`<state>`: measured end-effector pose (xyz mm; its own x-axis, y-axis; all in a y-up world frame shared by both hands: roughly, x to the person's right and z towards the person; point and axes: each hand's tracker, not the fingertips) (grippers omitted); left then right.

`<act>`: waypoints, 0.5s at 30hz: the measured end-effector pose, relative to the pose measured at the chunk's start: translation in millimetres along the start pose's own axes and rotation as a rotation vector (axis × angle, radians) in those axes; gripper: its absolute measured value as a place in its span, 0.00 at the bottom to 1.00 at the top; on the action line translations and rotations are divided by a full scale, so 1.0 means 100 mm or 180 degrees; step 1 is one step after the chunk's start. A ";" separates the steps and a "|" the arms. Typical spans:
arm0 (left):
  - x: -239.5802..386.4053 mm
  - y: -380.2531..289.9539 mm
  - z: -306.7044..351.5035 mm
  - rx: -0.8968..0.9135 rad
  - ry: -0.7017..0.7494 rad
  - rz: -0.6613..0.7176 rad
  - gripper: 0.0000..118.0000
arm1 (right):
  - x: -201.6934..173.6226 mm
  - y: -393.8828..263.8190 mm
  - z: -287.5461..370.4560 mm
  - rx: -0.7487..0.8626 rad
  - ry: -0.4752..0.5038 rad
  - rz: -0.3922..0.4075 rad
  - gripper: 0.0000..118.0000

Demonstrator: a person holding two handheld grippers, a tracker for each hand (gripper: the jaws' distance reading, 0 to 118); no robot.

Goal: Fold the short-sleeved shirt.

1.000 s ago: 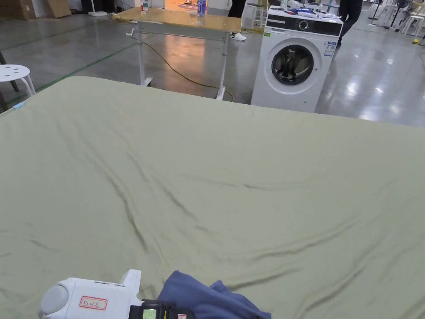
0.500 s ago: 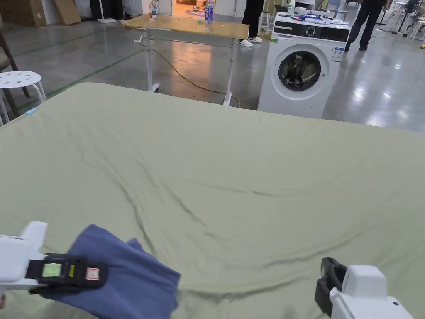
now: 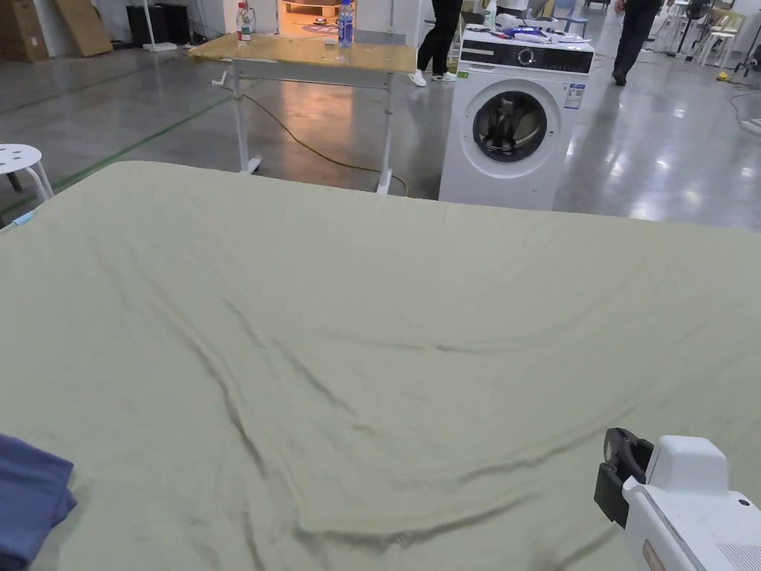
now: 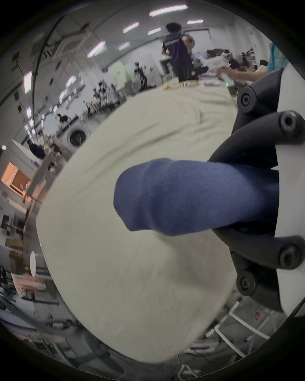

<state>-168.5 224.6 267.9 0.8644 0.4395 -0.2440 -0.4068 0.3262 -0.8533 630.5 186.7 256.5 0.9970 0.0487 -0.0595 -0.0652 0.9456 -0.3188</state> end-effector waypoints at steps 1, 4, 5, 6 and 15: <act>-0.05 0.02 -0.01 -0.0018 0.0051 0.0072 0.18 | -0.01 -0.02 0.00 -0.0017 0.0001 0.0002 0.01; -0.03 0.00 -0.10 -0.0058 0.0314 0.0112 0.18 | -0.02 -0.06 -0.02 -0.0082 0.0009 -0.0005 0.01; -0.03 0.00 -0.15 -0.0068 0.0389 0.0062 0.19 | -0.03 -0.07 -0.02 -0.0091 0.0011 -0.0007 0.01; -0.02 -0.02 -0.19 -0.0084 0.0482 0.0022 0.23 | -0.03 -0.08 -0.01 -0.0098 0.0007 -0.0012 0.01; -0.02 -0.10 -0.20 0.0118 0.1225 -0.0196 0.47 | 0.01 -0.09 -0.05 -0.0177 0.0029 -0.0060 0.01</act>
<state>-160.0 203.6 267.1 0.9323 0.0743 -0.3539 -0.3549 0.3754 -0.8562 632.3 176.9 254.2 0.9977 0.0277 -0.0616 -0.0487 0.9270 -0.3719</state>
